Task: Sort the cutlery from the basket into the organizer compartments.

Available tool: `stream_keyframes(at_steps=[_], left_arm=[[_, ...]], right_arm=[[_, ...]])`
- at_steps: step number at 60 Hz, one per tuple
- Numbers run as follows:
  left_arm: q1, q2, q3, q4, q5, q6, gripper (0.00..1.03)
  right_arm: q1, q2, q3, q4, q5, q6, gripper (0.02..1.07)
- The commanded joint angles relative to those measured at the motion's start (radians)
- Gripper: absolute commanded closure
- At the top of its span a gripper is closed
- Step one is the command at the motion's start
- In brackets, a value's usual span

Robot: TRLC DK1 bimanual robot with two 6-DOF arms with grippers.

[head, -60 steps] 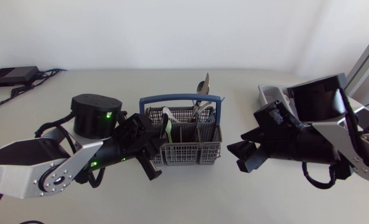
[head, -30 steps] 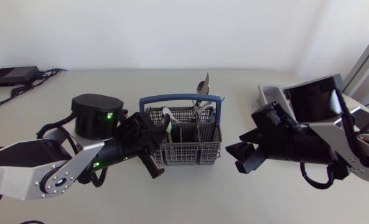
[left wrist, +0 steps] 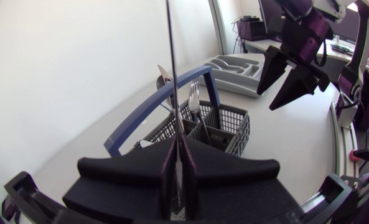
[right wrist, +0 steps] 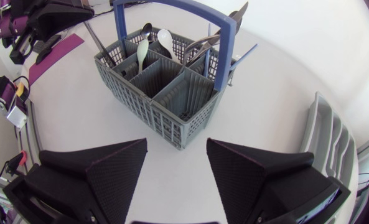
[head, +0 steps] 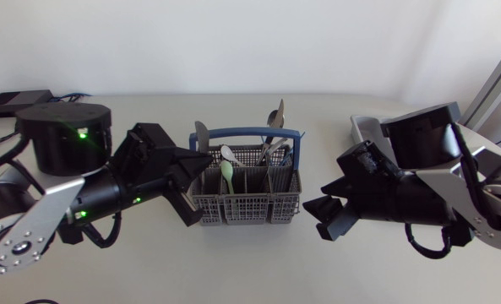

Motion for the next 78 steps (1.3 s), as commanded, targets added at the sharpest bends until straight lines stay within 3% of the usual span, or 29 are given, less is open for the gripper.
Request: stream_keyframes(at_steps=[1, 23, 58, 78], left_arm=[[0.011, -0.073, 0.055, -0.03, 0.022, -0.047, 1.0], [0.016, -0.146, 0.213, -0.203, 0.115, -0.221, 1.0], [0.03, 0.13, 0.397, -0.233, 0.405, -0.406, 1.0], [0.004, 0.236, 0.483, -0.233, 0.428, -0.445, 1.0]], right_arm=[[0.021, -0.015, 0.023, -0.017, 0.002, 0.007, 0.37], [0.119, -0.107, 0.127, -0.079, 0.002, 0.007, 0.37], [0.141, -0.01, 0.242, -0.013, -0.191, 0.052, 0.37], [0.135, 0.09, 0.296, 0.043, -0.22, 0.056, 0.37]])
